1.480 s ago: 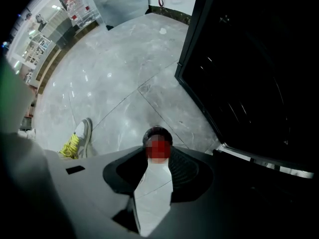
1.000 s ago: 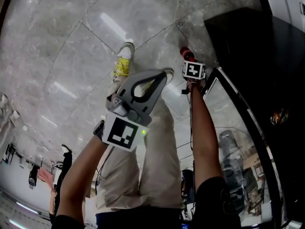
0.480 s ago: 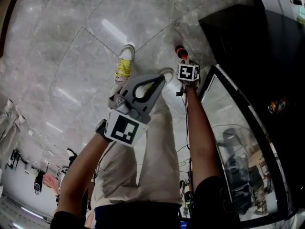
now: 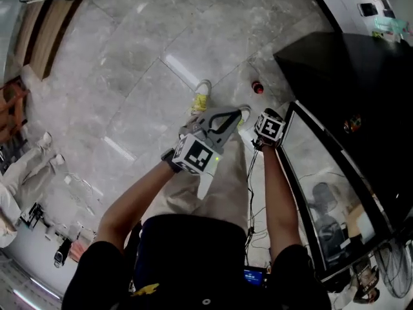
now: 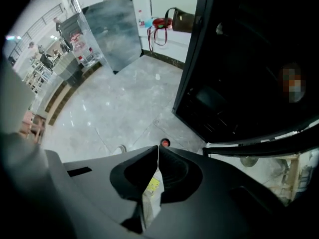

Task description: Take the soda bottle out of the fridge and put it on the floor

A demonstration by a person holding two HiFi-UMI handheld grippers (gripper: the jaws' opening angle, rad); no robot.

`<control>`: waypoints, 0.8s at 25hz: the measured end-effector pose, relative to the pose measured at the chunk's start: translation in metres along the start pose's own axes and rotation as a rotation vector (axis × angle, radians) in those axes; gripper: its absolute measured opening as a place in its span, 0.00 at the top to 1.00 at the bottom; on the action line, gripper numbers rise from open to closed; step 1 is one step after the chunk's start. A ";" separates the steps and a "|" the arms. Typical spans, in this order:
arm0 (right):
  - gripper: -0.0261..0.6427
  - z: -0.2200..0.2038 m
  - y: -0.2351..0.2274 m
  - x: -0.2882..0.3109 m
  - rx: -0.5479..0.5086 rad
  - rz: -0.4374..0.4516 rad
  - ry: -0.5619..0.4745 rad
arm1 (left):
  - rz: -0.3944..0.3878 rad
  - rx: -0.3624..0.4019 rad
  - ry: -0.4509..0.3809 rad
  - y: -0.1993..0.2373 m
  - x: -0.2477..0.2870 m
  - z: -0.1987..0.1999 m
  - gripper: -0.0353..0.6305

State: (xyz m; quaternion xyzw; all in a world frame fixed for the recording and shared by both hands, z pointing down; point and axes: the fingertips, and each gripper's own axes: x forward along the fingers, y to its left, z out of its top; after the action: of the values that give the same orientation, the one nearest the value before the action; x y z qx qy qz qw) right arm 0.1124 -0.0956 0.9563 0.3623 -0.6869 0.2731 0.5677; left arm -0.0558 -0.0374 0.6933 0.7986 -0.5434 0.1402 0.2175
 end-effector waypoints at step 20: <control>0.97 0.053 0.052 -0.487 0.173 0.104 -0.685 | -0.217 0.224 -0.200 -0.077 -0.165 0.262 0.92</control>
State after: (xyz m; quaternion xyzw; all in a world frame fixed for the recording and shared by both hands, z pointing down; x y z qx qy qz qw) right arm 0.0846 -0.0153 0.4707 0.4441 -0.8293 0.2214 0.2569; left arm -0.0491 -0.0109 0.3752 0.8817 -0.4540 0.0956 0.0857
